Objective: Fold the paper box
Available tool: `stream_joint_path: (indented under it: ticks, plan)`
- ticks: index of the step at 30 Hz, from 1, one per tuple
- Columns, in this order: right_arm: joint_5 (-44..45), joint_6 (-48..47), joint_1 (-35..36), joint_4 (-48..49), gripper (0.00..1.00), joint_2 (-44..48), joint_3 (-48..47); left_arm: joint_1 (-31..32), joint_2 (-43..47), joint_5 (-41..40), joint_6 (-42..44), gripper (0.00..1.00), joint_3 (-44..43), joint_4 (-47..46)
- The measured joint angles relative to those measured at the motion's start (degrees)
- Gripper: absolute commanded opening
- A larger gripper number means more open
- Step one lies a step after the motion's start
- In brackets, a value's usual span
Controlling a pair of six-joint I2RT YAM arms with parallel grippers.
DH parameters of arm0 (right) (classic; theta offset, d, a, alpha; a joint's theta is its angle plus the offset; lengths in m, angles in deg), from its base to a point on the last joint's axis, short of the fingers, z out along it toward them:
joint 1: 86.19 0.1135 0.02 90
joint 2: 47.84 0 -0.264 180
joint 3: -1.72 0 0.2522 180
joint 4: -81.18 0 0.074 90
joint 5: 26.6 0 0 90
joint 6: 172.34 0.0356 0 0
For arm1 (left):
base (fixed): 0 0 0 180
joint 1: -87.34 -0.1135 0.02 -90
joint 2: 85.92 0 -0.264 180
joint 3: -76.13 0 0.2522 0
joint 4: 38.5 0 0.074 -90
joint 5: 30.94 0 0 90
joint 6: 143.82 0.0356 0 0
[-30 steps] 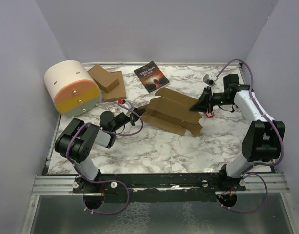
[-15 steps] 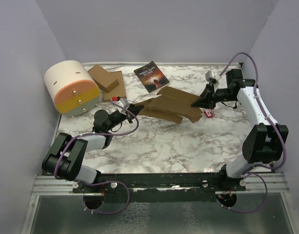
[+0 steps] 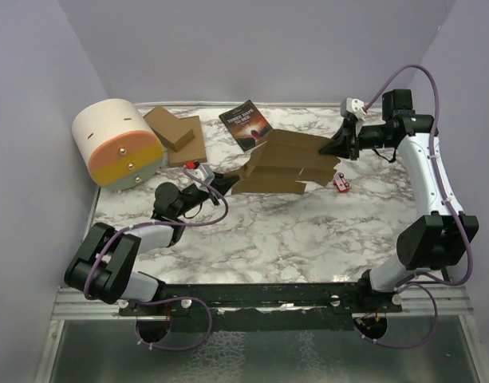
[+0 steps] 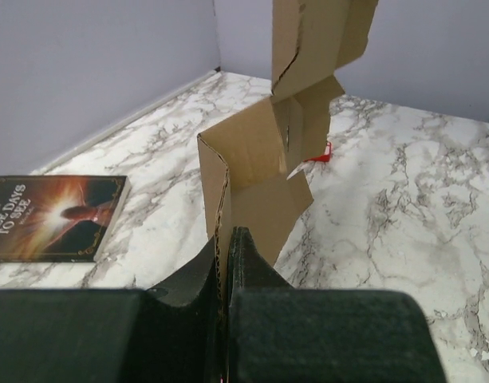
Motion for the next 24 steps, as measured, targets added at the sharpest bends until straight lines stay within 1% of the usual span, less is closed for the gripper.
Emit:
stream_joint_path:
  ticks: [5, 9, 12, 18, 24]
  plan:
    - [1.86, -1.75, 0.00, -0.63, 0.01, -1.62, -2.29, 0.07, -4.87, 1.49, -1.60, 0.00, -0.04, -0.76]
    - [3.34, -3.30, -0.04, -1.07, 0.01, -3.74, -2.29, 0.07, -6.29, 3.26, -4.22, 0.00, -1.27, 2.29]
    - [4.37, -3.58, 0.00, -1.05, 0.01, -4.09, -2.29, 0.07, -5.66, 3.56, -4.55, 0.00, -1.62, 4.87]
    - [6.29, -1.81, 0.00, -0.17, 0.01, -4.09, -3.26, 0.17, -1.40, 3.54, -4.04, 0.00, -1.62, 10.01]
    - [7.08, -2.12, 0.22, -0.24, 0.01, -4.04, -6.58, 0.17, 0.11, 3.04, -3.80, 0.05, -2.03, 12.07]
